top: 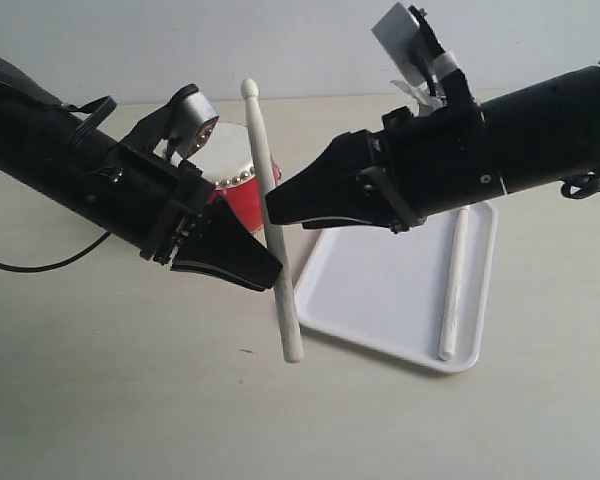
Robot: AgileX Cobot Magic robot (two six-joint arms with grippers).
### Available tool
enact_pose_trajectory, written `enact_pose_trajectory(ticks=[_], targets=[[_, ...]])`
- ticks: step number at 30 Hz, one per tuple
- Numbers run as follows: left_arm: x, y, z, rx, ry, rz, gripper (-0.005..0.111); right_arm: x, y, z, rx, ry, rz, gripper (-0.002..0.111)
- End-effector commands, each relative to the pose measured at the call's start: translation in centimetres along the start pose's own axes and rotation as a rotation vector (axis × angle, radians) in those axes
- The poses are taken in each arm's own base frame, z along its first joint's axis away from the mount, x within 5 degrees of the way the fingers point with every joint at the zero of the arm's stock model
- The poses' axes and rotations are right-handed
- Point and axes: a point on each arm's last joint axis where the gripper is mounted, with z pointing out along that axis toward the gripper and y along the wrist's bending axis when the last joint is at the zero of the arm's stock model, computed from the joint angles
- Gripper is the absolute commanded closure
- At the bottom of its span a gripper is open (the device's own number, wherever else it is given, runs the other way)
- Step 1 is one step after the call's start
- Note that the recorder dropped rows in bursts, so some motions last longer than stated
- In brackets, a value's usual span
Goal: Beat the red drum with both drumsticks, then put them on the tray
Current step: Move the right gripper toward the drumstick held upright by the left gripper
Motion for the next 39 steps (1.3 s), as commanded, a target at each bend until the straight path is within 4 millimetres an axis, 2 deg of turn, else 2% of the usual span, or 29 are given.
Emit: enact_pose_trajectory(ticks=[1, 7, 19, 39], targets=[[0.0, -0.3, -0.1, 0.007, -0.007, 0.009, 0.107, -0.3, -0.1, 0.6, 0.037, -0.028, -0.017, 0.056], [0.0, -0.3, -0.1, 0.007, -0.007, 0.009, 0.107, -0.8, -0.9, 0.7, 0.133, -0.079, -0.014, 0.056], [0.0, -0.3, -0.1, 0.008, -0.008, 0.008, 0.107, -0.1, -2.2, 2.1, 0.075, -0.02, 0.054, 0.056], [0.0, -0.3, -0.1, 0.008, -0.008, 0.008, 0.107, -0.1, -1.7, 2.4, 0.037, -0.029, -0.025, 0.056]])
